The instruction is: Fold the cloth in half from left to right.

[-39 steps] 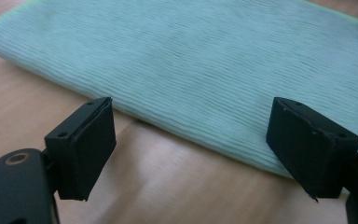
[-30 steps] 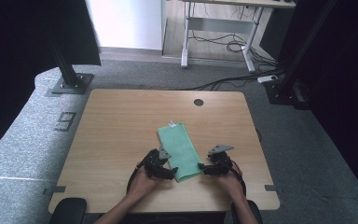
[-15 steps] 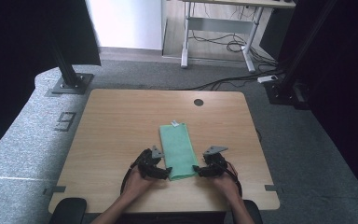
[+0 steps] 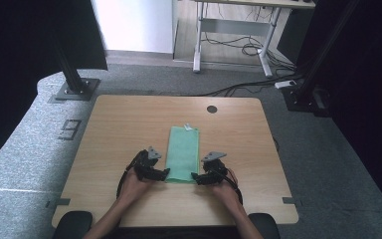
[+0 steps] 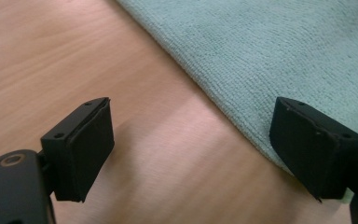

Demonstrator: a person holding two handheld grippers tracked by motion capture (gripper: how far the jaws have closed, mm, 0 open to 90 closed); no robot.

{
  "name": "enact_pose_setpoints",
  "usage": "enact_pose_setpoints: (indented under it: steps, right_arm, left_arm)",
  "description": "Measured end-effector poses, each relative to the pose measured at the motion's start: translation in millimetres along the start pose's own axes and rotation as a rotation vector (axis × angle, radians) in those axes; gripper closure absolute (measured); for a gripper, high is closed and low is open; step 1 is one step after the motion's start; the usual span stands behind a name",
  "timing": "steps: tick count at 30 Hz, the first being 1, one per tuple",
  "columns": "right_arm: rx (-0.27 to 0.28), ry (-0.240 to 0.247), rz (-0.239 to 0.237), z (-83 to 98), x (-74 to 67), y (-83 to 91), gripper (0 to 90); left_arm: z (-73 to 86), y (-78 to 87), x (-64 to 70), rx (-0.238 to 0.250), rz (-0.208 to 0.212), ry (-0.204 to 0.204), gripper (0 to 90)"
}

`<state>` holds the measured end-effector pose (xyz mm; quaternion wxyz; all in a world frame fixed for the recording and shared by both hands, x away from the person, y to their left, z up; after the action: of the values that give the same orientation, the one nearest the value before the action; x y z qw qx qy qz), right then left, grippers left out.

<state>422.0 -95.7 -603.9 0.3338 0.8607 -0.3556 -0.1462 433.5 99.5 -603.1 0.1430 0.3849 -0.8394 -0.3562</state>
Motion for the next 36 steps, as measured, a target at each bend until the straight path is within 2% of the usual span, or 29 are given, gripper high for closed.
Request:
enact_pose_setpoints:
  steps: [5, 12, 15, 21, 26, 30, 34, 36]
  right_arm:
    - [0.007, -0.009, 0.006, -7.7, 0.0, -8.7, 23.8]
    - [0.008, -0.024, 0.026, -9.3, 2.0, -10.0, 24.9]
    - [0.001, -0.026, 0.039, -7.5, 1.4, -7.4, 25.3]
    - [-0.006, -0.037, 0.035, -1.6, 3.2, -1.3, 24.9]
    - [-0.004, -0.041, 0.033, -0.9, 4.4, -1.1, 23.6]
    - [-0.001, -0.039, 0.034, -0.9, 4.4, -1.2, 23.6]
    - [0.002, -0.039, 0.034, -0.7, 4.7, -1.3, 23.0]
    - [0.002, -0.040, 0.034, -0.7, 5.0, -1.5, 22.4]
  left_arm:
    - [-0.9, -1.8, -11.7, 0.003, -0.004, 0.021, 14.1]
    - [0.5, -0.2, -9.5, 0.017, -0.022, 0.017, 15.5]
    - [0.4, -0.3, -7.6, 0.018, -0.016, 0.014, 15.5]
    - [-0.6, -2.5, -1.1, 0.024, 0.019, 0.008, 15.1]
    - [-1.2, 0.6, 0.6, 0.025, 0.011, -0.001, 14.7]
    - [1.2, 6.9, 10.4, 0.009, 0.041, -0.020, 14.6]
    - [6.2, 11.5, 17.0, -0.009, 0.043, -0.041, 14.6]
    - [8.1, 11.6, 17.6, -0.009, 0.043, -0.036, 14.7]
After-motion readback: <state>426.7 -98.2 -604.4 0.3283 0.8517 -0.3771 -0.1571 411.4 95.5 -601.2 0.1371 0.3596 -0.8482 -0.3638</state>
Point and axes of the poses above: each handheld gripper's, and its own axes: y roughly backward along the jaws, z roughly out of its underside, x roughly to its right, the point moved 8 cm from there along -y, roughly forward along the jaws, and after that the axes turned 2 degrees about x, right-handed, at the moved point
